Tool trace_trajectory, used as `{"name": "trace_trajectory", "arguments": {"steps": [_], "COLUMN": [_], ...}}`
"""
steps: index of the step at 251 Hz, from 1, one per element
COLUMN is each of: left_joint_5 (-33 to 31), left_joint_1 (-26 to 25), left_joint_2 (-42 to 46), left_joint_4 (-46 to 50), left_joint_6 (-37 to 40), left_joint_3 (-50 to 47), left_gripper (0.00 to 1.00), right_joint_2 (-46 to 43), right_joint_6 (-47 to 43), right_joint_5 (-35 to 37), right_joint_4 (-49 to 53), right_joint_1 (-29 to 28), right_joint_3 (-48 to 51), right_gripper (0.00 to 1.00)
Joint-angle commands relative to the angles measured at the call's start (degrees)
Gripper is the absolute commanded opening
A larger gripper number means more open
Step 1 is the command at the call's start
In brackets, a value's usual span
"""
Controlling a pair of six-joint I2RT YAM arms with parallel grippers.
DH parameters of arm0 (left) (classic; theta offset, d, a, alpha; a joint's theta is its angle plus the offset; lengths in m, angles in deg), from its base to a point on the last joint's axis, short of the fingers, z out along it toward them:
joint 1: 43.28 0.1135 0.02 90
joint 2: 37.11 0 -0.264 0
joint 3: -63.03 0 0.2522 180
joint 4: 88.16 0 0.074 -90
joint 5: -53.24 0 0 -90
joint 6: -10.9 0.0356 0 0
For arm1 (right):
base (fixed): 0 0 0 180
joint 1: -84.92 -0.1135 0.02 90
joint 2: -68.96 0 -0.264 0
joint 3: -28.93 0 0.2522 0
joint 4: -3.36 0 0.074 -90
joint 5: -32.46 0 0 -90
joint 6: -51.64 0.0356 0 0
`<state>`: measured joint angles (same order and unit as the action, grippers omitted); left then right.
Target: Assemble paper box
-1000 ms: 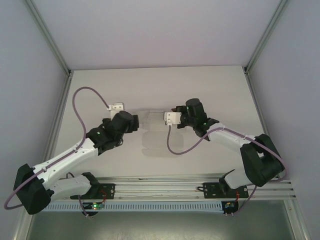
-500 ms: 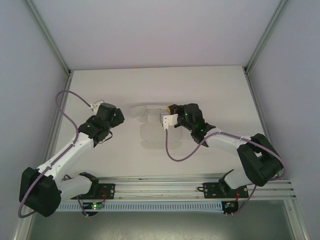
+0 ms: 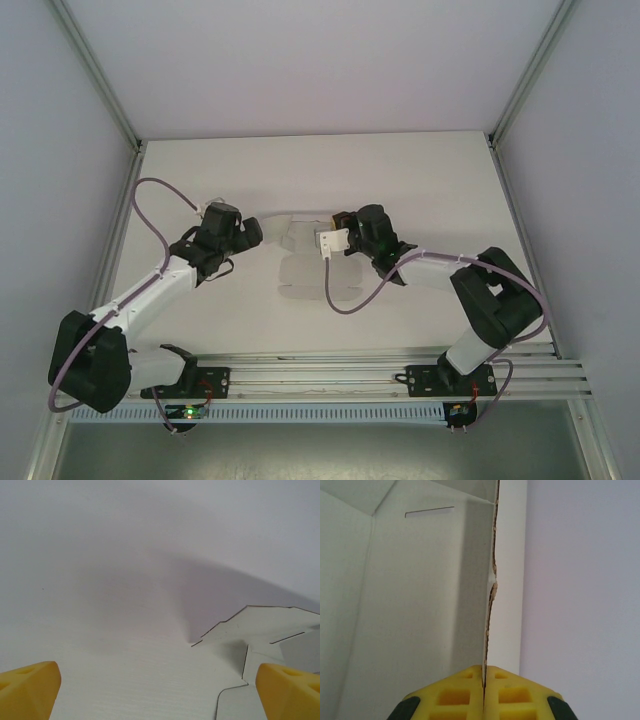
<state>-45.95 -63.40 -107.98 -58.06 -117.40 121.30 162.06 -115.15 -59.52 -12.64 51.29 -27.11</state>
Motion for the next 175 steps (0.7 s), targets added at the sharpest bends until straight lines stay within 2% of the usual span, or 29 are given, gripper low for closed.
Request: {"name": "trace_trajectory", "arguments": {"steps": [1, 31, 54, 65, 80, 95, 111, 133, 155, 175], "left_joint_5": [-0.5, -2.4, -1.9, 0.8, 7.7, 13.2, 20.1, 26.1, 30.1, 33.8], "left_joint_1": [0.7, 0.8, 1.4, 1.4, 1.3, 1.3, 0.7, -1.2, -2.8, -4.3], "left_joint_2": [-0.6, -0.8, -0.8, -0.4, -0.3, -1.1, -2.7, -5.5, -9.3, -12.1], "left_joint_4": [-1.1, -0.4, -0.3, -1.6, -5.9, -8.1, -11.2, -16.6, -19.5, -24.2], "left_joint_6": [1.2, 1.3, 1.1, 2.1, 3.6, 1.6, 0.5, -0.9, -3.1, -4.4], "left_joint_3": [-0.3, 0.0, -0.2, -0.6, -2.2, -3.3, -5.1, -7.5, -7.5, -8.1], "left_gripper": [1.0, 1.0, 1.0, 1.0, 1.0, 1.0, 0.95, 0.85, 0.66, 0.57], "right_joint_2": [3.3, 6.1, 4.8, 3.5, 2.1, 0.9, 0.4, 0.2, 0.5, 0.6], "right_joint_6": [-1.8, -4.9, -3.9, -2.9, -1.8, -1.3, -0.2, -0.7, -0.3, 0.4], "right_joint_5": [-0.8, 4.1, 3.9, 3.0, 2.7, 2.6, 3.6, 4.1, 4.8, 5.0], "right_joint_4": [7.4, 7.1, 6.6, 6.5, 5.3, 3.8, 1.0, -1.5, -3.6, -3.3], "right_joint_1": [-0.4, -1.7, -1.9, -1.9, -1.9, -2.0, -2.0, -2.0, -2.2, -2.3], "right_joint_3": [-2.1, -2.7, -2.5, -2.2, -1.9, -1.2, -0.6, 0.3, 0.5, 0.1], "right_gripper": [0.0, 0.0, 0.0, 0.0, 0.0, 0.0, 0.0, 0.0, 0.0, 0.0]}}
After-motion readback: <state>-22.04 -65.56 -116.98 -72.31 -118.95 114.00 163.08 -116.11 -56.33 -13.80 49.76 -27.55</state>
